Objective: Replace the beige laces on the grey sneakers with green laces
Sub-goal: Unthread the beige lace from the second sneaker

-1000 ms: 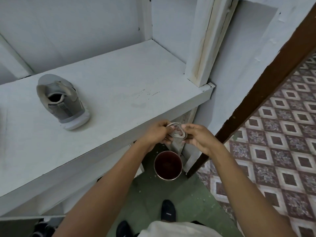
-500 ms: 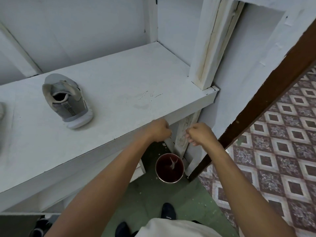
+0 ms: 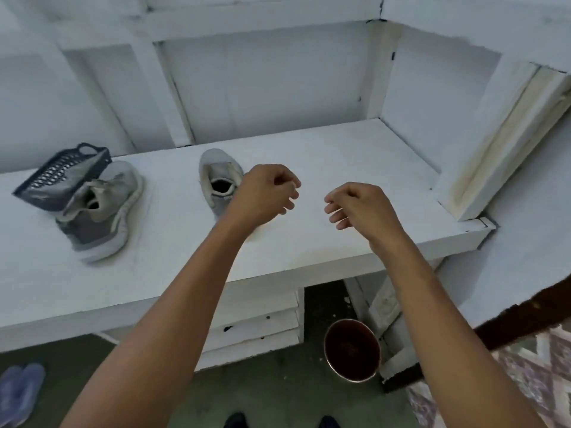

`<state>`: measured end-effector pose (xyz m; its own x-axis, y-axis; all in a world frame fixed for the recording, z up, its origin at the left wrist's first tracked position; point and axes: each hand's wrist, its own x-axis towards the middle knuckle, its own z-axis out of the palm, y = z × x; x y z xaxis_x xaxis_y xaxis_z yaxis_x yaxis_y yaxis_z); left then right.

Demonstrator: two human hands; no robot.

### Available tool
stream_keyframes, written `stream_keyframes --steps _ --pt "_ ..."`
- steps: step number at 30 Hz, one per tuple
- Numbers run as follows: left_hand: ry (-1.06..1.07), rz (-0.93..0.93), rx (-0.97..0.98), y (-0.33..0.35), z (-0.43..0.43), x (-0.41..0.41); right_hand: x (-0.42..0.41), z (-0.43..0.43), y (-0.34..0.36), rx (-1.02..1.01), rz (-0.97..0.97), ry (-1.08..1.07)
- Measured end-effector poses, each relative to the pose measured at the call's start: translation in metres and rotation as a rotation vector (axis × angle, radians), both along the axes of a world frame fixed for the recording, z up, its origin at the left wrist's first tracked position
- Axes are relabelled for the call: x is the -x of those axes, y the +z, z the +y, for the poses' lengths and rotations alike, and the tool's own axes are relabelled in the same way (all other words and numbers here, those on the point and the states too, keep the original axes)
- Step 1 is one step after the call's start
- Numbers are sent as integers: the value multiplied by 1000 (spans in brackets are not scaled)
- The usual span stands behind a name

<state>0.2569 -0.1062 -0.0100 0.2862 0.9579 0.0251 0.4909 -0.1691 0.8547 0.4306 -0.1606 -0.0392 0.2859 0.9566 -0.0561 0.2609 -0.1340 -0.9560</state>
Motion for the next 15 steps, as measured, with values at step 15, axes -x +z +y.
stream_keyframes --steps 15 --pt "345 -38 -102 45 72 272 243 119 43 -98 35 432"
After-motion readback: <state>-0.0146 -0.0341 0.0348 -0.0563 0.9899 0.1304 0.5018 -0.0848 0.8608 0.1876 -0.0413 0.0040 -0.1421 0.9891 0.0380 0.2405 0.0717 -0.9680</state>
